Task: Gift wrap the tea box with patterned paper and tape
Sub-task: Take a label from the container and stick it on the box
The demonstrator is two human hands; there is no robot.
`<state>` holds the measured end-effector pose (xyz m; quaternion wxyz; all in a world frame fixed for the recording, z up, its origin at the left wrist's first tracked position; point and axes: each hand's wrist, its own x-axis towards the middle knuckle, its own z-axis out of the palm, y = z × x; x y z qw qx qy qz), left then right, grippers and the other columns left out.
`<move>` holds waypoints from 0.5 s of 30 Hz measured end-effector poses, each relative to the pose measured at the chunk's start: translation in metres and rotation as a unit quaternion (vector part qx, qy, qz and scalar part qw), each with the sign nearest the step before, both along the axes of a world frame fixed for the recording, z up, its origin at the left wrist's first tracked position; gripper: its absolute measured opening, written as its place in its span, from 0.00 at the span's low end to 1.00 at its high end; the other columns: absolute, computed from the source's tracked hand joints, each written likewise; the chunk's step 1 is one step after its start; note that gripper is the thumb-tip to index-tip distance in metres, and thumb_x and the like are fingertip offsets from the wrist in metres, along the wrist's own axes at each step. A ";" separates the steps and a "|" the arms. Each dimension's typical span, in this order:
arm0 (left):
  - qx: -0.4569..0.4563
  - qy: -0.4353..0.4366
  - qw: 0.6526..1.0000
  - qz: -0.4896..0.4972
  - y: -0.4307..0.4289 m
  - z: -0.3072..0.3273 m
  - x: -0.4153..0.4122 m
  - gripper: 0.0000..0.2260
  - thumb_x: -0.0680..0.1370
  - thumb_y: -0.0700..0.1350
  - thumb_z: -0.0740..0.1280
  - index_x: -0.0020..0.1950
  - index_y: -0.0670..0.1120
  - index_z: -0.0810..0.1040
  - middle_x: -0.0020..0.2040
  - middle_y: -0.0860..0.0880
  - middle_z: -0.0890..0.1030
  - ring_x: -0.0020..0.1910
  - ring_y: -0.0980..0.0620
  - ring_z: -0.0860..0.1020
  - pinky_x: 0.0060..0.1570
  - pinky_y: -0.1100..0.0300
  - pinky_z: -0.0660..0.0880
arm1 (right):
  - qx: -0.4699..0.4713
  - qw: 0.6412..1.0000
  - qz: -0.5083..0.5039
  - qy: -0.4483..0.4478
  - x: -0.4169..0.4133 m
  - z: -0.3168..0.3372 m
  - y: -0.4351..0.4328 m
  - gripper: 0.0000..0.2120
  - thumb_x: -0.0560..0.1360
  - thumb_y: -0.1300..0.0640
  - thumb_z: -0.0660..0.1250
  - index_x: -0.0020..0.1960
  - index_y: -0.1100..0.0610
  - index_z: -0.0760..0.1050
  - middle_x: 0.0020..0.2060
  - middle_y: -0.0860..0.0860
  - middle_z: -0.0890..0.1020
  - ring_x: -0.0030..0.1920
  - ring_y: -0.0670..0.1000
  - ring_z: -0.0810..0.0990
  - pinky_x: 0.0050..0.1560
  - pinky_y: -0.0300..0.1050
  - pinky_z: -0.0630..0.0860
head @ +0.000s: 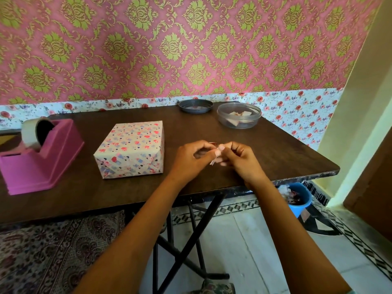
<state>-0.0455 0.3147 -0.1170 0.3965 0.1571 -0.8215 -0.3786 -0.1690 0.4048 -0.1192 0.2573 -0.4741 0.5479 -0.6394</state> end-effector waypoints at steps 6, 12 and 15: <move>0.032 0.002 0.999 -0.001 -0.007 -0.003 -0.001 0.05 0.75 0.39 0.68 0.46 0.46 0.82 0.44 0.52 0.83 0.46 0.55 0.80 0.49 0.59 0.78 | 0.026 0.999 0.027 0.021 -0.002 -0.002 -0.002 0.10 0.80 0.59 0.58 0.44 0.58 0.76 0.35 0.46 0.82 0.38 0.39 0.81 0.42 0.32 0.76; 0.127 0.054 0.986 0.090 -0.004 0.001 -0.002 0.03 0.79 0.41 0.62 0.47 0.45 0.75 0.49 0.49 0.79 0.44 0.55 0.80 0.34 0.68 0.78 | 0.029 0.998 -0.045 -0.029 -0.008 -0.006 -0.007 0.09 0.81 0.55 0.54 0.49 0.56 0.71 0.46 0.51 0.79 0.46 0.44 0.78 0.43 0.34 0.78; 0.120 0.096 0.981 0.119 -0.001 0.003 0.000 0.02 0.80 0.42 0.61 0.49 0.46 0.73 0.51 0.50 0.78 0.47 0.53 0.80 0.30 0.72 0.74 | 0.045 0.991 -0.104 -0.070 -0.012 -0.008 -0.010 0.11 0.82 0.53 0.53 0.55 0.58 0.69 0.54 0.53 0.76 0.53 0.50 0.76 0.49 0.41 0.78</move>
